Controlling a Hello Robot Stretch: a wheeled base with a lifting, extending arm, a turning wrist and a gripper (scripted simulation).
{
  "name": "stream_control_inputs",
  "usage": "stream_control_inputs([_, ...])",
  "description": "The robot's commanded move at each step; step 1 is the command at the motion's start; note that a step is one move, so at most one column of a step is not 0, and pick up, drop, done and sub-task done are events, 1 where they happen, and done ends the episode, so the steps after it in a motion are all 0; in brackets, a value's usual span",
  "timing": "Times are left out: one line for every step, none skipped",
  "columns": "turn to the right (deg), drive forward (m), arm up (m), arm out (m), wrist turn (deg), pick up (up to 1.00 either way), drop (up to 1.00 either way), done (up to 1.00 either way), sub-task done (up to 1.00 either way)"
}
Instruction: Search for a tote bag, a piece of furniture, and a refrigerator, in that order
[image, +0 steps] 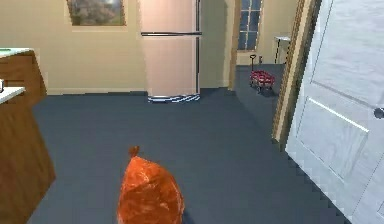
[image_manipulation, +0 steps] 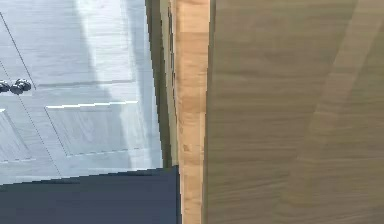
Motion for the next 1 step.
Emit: stream_control_inputs([0.0,0.15,0.0,0.0,0.0,0.0,0.0,0.0,0.0])
